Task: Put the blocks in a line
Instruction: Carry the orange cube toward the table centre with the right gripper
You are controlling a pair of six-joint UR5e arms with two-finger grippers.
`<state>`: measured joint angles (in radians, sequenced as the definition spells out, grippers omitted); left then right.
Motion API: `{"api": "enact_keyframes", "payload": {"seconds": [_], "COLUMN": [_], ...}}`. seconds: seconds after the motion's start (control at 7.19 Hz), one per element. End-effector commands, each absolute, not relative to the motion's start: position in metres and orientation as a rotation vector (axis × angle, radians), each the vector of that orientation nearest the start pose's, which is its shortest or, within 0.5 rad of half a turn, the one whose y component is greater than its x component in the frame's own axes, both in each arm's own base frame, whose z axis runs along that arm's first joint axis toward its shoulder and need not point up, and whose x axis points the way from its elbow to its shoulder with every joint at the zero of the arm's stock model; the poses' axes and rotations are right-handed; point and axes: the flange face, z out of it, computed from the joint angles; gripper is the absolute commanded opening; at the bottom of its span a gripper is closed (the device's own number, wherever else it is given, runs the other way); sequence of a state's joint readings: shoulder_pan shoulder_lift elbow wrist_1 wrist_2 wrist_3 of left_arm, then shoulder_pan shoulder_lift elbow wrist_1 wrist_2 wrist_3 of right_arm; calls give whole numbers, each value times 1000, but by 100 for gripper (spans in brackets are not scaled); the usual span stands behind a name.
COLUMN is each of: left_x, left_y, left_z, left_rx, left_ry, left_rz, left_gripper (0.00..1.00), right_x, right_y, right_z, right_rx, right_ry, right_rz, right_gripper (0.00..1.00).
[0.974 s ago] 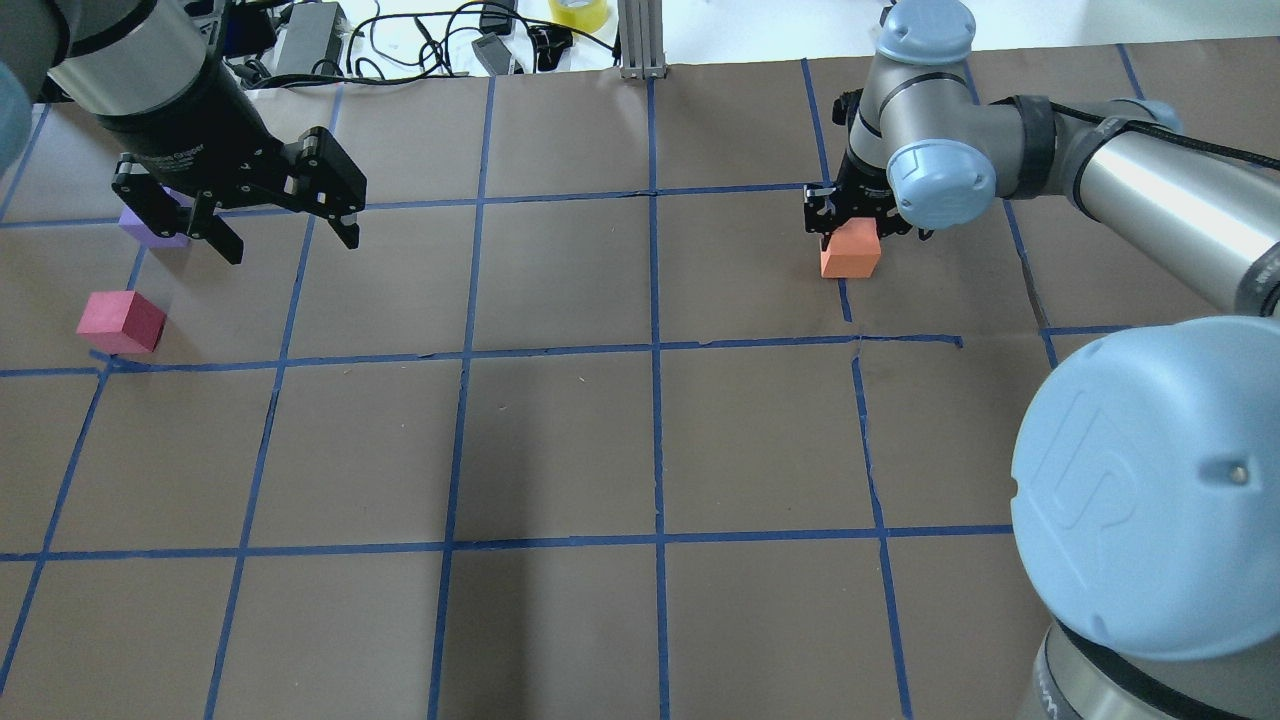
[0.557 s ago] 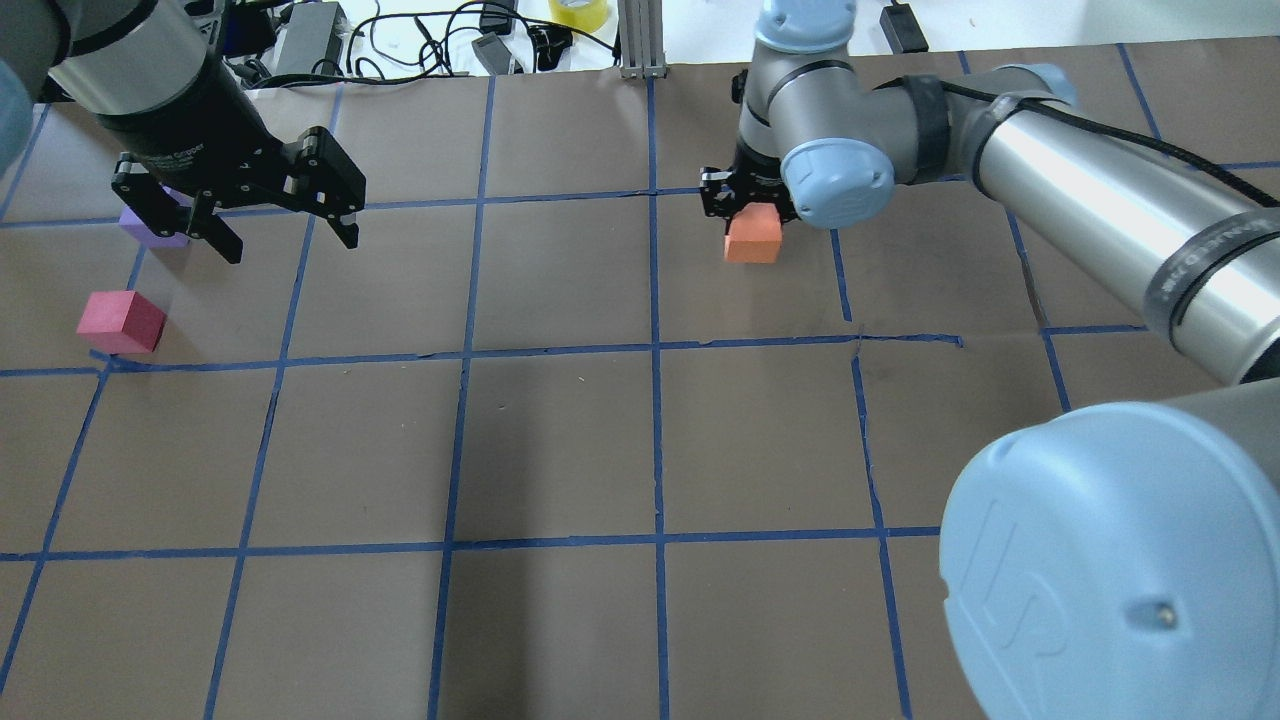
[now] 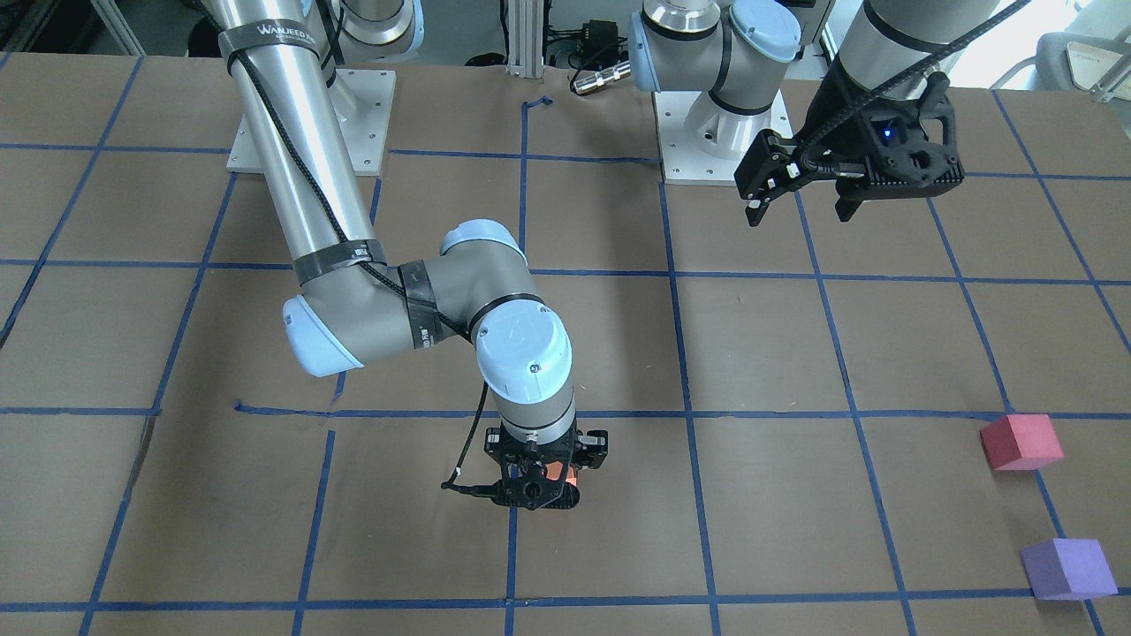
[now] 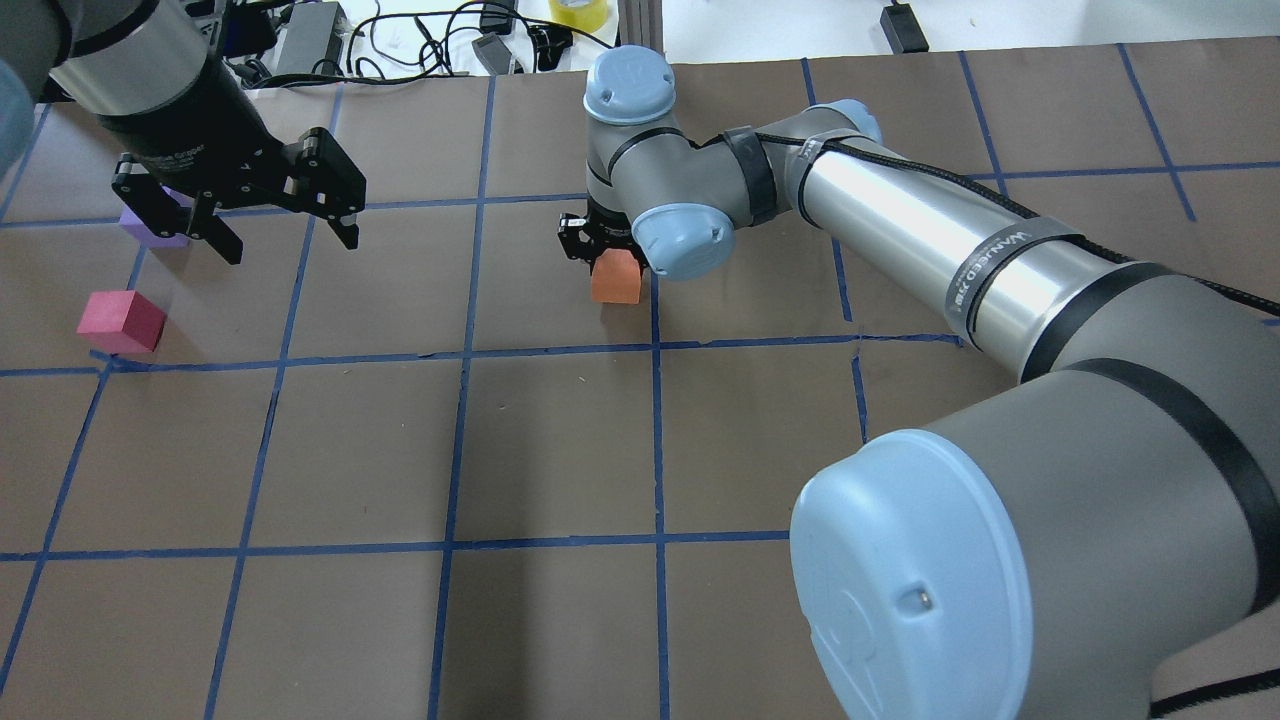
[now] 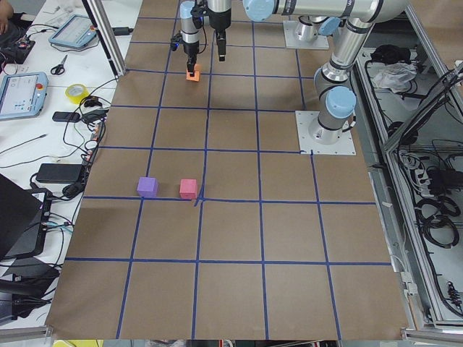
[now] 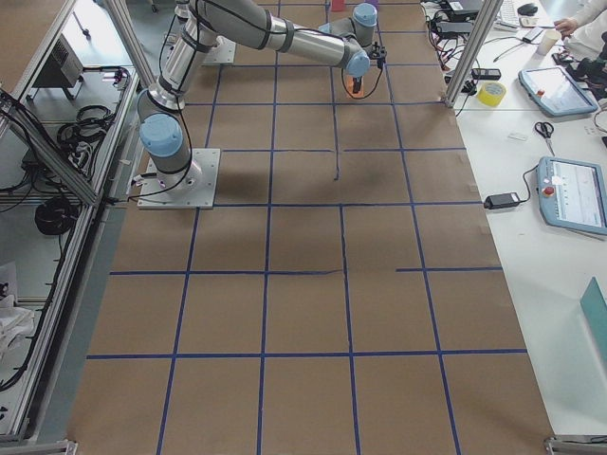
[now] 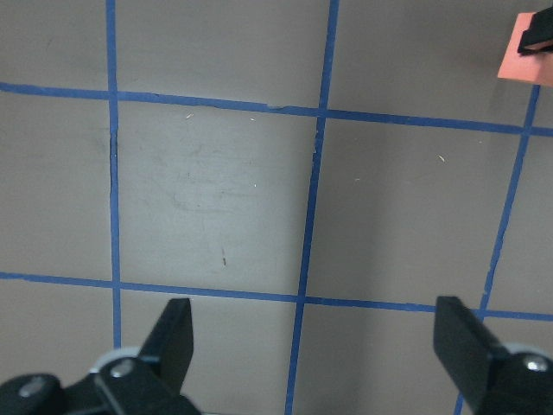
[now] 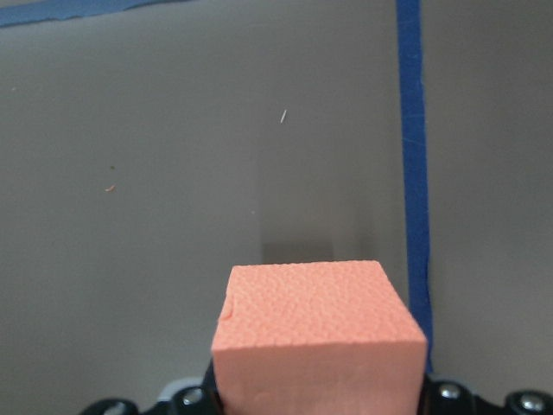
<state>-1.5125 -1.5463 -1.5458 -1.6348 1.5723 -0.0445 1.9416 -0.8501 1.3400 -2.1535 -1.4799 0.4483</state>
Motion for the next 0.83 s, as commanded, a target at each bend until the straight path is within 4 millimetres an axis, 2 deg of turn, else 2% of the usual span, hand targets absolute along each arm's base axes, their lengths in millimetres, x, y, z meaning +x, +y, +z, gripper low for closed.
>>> {"api": "enact_keyframes", "payload": {"seconds": [0.0, 0.28, 0.56, 0.7], "left_x": [-105, -105, -105, -105], "left_y": [-486, -486, -487, -485], "left_z": [506, 505, 506, 508], "left_rx": [-161, -161, -161, -161], "left_ry": [3136, 3136, 3136, 3134], "left_rz": [22, 24, 22, 19], "left_gripper": [100, 100, 100, 100], "right_x": [398, 387, 392, 393], "right_y": [-631, -631, -628, -628], "right_z": [208, 204, 204, 201], "right_rx": [102, 88, 92, 99], "right_ry": [3045, 3109, 3094, 3090], "right_rz": [-33, -19, -11, -11], "right_gripper": [0, 0, 0, 6]}}
